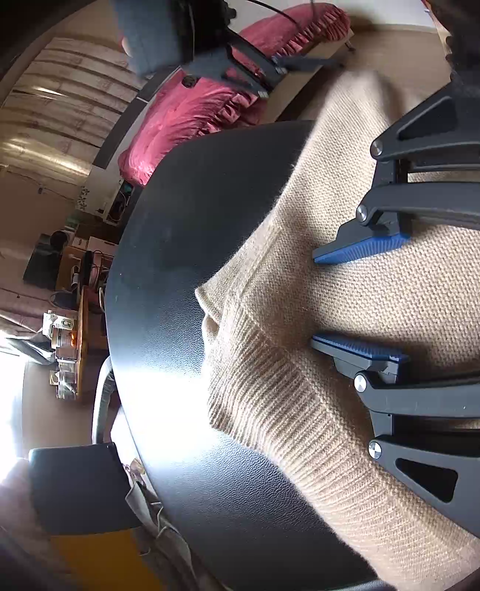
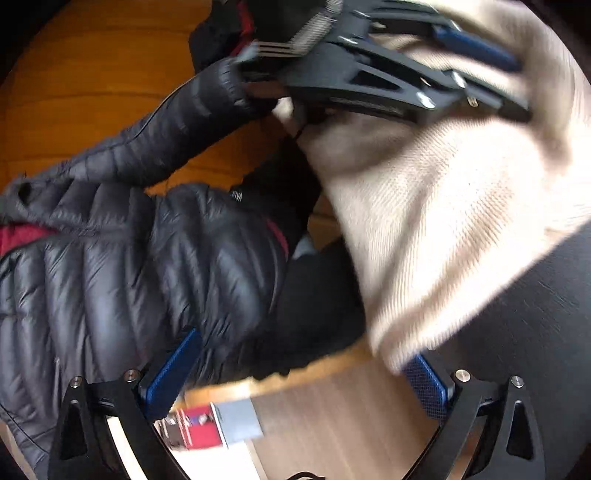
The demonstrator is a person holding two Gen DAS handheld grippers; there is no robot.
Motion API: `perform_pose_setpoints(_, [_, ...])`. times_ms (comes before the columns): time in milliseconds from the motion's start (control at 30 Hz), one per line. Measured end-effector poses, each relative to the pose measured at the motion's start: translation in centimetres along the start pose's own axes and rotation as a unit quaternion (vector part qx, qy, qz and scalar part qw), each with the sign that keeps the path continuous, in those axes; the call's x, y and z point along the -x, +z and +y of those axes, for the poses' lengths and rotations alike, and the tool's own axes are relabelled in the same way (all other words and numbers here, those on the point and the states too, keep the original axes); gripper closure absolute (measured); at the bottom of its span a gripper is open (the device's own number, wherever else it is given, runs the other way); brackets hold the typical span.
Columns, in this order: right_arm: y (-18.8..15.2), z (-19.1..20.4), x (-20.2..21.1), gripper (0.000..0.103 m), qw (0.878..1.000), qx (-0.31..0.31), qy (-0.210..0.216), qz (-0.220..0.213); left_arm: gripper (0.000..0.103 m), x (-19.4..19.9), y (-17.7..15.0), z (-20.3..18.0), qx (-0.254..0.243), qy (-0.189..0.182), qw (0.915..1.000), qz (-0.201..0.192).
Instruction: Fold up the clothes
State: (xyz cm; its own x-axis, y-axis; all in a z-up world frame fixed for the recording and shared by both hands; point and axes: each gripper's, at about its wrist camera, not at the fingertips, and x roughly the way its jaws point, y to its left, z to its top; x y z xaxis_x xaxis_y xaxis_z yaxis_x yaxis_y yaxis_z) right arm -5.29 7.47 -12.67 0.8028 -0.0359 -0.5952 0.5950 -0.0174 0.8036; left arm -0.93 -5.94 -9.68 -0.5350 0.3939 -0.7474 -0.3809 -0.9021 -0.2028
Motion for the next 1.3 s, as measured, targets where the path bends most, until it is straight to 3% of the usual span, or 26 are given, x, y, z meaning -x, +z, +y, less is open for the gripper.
perform_pose_setpoints(100, [-1.1, 0.9, 0.1, 0.0, 0.997, -0.019, -0.055, 0.052, 0.063, 0.0, 0.0, 0.2, 0.005, -0.005, 1.0, -0.004])
perform_pose_setpoints(167, [-2.4, -0.9, 0.4, 0.0, 0.99, -0.065, -0.116, 0.041, 0.063, 0.0, -0.1, 0.2, 0.006, -0.006, 0.9999, -0.005])
perform_pose_setpoints(267, [-3.0, -1.5, 1.8, 0.0, 0.988, -0.089, -0.119, -0.035, 0.063, 0.2, 0.0, 0.3, 0.015, -0.009, 0.9998, -0.005])
perform_pose_setpoints(400, [-1.6, 0.4, 3.3, 0.0, 0.979, -0.075, -0.127, -0.143, 0.065, 2.1, 0.2, 1.0, 0.058, -0.014, 0.9981, -0.016])
perform_pose_setpoints(500, [0.0, 2.0, 3.4, 0.0, 0.968, -0.06, -0.14, -0.202, 0.064, 6.4, -1.1, 2.1, 0.112, -0.024, 0.9913, -0.064])
perform_pose_setpoints(600, [1.9, 3.5, 3.0, 0.0, 0.954, -0.048, -0.145, -0.26, 0.063, 12.0, -5.0, 3.6, 0.15, -0.004, 0.9836, -0.1])
perform_pose_setpoints(733, [6.7, 4.4, 2.3, 0.0, 0.931, -0.025, -0.156, -0.33, 0.063, 19.6, -13.3, 6.4, 0.204, 0.058, 0.9715, -0.106])
perform_pose_setpoints(833, [11.2, 5.0, 0.5, 0.0, 0.906, -0.016, -0.166, -0.389, 0.062, 25.1, -20.1, 8.8, 0.266, 0.101, 0.953, -0.105])
perform_pose_setpoints(900, [14.3, 5.4, -1.4, 0.0, 0.895, -0.025, -0.183, -0.407, 0.059, 28.6, -25.3, 10.7, 0.317, 0.112, 0.9353, -0.111])
perform_pose_setpoints(933, [15.4, 5.2, -2.2, 0.0, 0.89, -0.035, -0.197, -0.41, 0.058, 29.9, -27.3, 11.4, 0.337, 0.109, 0.9277, -0.117])
perform_pose_setpoints(1067, [17.5, 3.4, -4.5, 0.0, 0.864, -0.081, -0.261, -0.422, 0.057, 31.5, -31.9, 12.9, 0.369, 0.06, 0.9149, -0.152])
perform_pose_setpoints(1167, [16.5, 3.3, -4.8, 0.0, 0.855, -0.071, -0.264, -0.441, 0.057, 32.4, -34.9, 14.1, 0.387, 0.023, 0.905, -0.176])
perform_pose_setpoints(1300, [15.7, 2.2, -3.8, 0.0, 0.857, -0.075, -0.213, -0.464, 0.057, 29.7, -32.8, 15.6, 0.355, -0.024, 0.9184, -0.174])
